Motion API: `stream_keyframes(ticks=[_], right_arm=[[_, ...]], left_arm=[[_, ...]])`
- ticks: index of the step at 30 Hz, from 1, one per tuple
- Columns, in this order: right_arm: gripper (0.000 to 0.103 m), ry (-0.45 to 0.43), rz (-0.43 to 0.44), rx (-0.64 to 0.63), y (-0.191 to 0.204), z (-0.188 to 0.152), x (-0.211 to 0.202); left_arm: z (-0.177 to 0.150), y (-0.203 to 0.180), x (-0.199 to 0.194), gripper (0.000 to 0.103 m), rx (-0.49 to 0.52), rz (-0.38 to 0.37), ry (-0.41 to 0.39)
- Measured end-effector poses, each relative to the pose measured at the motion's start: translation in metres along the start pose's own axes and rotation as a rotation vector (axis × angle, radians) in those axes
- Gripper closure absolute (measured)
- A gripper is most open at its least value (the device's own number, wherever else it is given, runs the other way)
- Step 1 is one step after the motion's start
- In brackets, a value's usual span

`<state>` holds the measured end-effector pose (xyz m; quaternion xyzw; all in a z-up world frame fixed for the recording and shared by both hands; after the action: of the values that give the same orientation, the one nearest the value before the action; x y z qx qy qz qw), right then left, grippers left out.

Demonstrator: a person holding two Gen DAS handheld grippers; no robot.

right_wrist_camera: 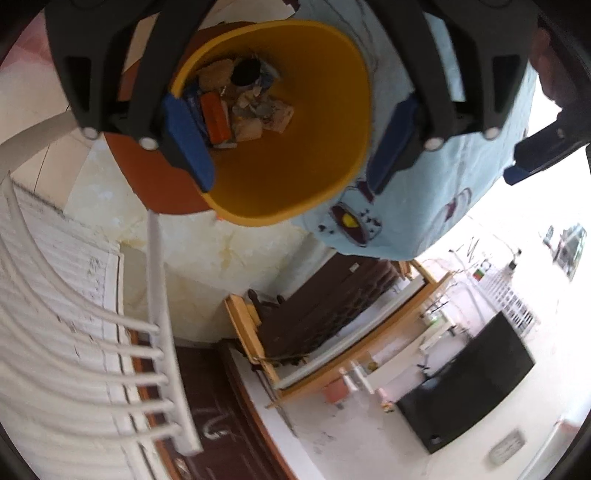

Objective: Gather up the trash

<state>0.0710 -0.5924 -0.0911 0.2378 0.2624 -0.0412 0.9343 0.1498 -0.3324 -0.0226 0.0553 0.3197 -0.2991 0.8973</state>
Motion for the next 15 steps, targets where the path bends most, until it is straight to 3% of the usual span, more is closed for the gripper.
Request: stream_keyframes(ticks=[8,15], right_arm=[[0.008,-0.035,0.056,-0.218,0.091,-0.004,-0.019],[0.006,-0.039,0.096,-0.311,0.154,-0.021,-0.027]], left_arm=[[-0.010,0.063,-0.073,0.007,-0.016,0.163,-0.143],[-0.022,0.101,-0.131,0.007,-0.017,0.240,-0.237]])
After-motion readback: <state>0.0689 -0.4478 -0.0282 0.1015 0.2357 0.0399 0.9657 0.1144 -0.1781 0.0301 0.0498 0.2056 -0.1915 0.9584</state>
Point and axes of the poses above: each gripper's, at about its wrist camera, not at the fingertips, and x roughly the way its jaws point, y to its left, z to its top, the point moved 3 cm from there along x, roughly the way its jaws point, and after that the axes turned 7 degrees about -y, right-handed, at the moved point
